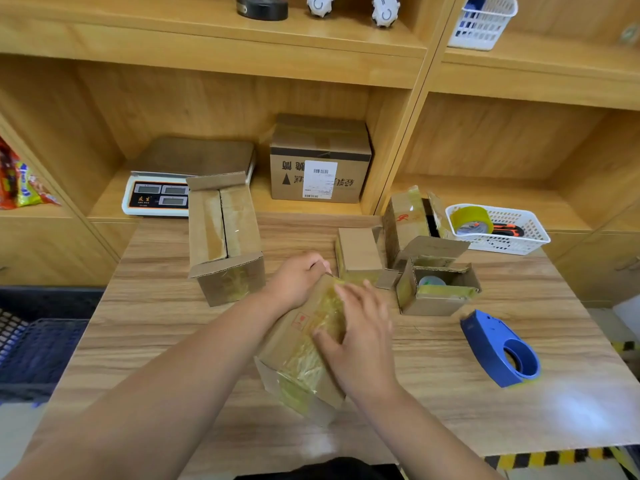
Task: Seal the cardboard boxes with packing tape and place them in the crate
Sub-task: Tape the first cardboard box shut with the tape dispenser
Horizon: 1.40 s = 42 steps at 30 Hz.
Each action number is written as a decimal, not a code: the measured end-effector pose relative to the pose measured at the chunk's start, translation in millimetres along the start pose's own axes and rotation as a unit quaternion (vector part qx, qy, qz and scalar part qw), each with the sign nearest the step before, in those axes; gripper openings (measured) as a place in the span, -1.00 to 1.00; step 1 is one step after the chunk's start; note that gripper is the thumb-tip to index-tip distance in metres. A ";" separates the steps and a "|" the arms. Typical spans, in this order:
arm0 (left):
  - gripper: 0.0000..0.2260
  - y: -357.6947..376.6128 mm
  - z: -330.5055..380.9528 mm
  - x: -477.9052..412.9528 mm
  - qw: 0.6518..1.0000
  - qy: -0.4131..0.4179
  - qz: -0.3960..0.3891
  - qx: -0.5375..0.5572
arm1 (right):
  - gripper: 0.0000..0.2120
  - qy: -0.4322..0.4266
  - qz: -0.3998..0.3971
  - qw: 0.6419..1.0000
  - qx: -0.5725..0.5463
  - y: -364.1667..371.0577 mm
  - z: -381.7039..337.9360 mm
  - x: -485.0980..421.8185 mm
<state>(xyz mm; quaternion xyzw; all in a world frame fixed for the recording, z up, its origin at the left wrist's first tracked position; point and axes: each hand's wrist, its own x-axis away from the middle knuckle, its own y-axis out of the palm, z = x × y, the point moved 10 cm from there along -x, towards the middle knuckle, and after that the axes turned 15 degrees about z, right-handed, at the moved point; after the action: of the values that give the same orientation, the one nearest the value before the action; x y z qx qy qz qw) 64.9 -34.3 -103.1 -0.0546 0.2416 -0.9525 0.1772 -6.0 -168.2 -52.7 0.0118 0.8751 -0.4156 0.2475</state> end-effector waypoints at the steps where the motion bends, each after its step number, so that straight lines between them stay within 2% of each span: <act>1: -0.78 -2.1 -0.1 0.2 1.000 0.005 0.009 -0.012 | -0.40 0.044 0.049 0.998 -0.013 -11.0 18.5 -12.1; 2: -0.75 -4.3 0.2 0.8 0.999 0.008 0.019 -0.030 | -0.47 0.094 0.075 0.993 -0.016 -16.9 39.1 -23.0; 3: -0.72 -6.2 1.4 1.8 0.998 0.011 0.029 -0.058 | -0.52 0.141 0.068 0.988 -0.012 -16.4 59.2 -30.8; 5: -0.67 -10.4 6.0 4.1 0.985 0.030 0.055 -0.162 | -0.66 0.226 -0.001 0.973 -0.039 0.9 88.6 -34.6; 7: -0.59 -17.9 12.5 4.9 0.952 0.052 0.090 -0.289 | -0.91 0.285 -0.032 0.951 -0.117 15.7 96.8 -30.2; 9: -0.51 -21.9 16.5 7.8 0.930 0.062 0.111 -0.345 | -0.73 0.308 -0.004 0.939 -0.154 18.6 101.6 -27.4; 11: -0.48 -20.1 15.2 10.2 0.932 0.042 0.100 -0.347 | -0.65 0.321 0.018 0.932 -0.170 19.0 104.9 -25.8; 16: -0.48 -13.5 18.6 18.0 0.946 0.020 0.080 -0.313 | -0.64 0.296 0.067 0.940 -0.158 1.2 95.0 -26.4; 20: -0.52 -29.7 29.4 25.0 0.966 -0.007 0.132 -0.224 | -0.71 0.224 0.140 0.949 -0.172 -28.8 72.4 -32.2; 23: -0.58 -41.5 36.2 30.4 0.977 -0.023 0.172 -0.121 | -0.82 0.131 0.191 0.957 -0.176 -49.1 43.6 -34.0; 26: -0.70 -40.0 23.4 43.3 0.984 -0.041 0.170 -0.033 | -0.91 0.019 0.204 0.968 -0.143 -53.3 24.1 -19.8; 29: -0.84 -33.5 3.7 56.4 0.987 -0.048 0.154 0.022 | -0.82 -0.069 0.186 0.974 -0.105 -43.9 16.5 5.3; 31: -0.88 -31.0 -10.2 62.9 0.986 -0.062 0.142 0.063 | -0.78 -0.110 0.147 0.979 -0.090 -28.4 8.5 21.0; 36: -0.82 -37.5 -48.8 81.1 0.984 -0.084 0.137 0.078 | -0.78 -0.217 0.056 0.972 -0.068 5.8 -12.6 52.5; 38: -0.78 -38.9 -59.2 84.5 0.981 -0.097 0.138 0.097 | -0.72 -0.231 0.052 0.970 -0.049 6.1 -8.6 50.4; 42: -0.72 -35.7 -69.0 81.0 0.980 -0.112 0.122 0.109 | -0.77 -0.268 0.046 0.962 0.004 3.9 -2.3 34.3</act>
<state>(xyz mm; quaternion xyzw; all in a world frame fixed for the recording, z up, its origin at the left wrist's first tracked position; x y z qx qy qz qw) -34.7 -4.1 -145.0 -0.1114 0.1198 -0.9321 0.3232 -36.2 -170.3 -69.5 -0.0585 0.7738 -0.3951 0.4916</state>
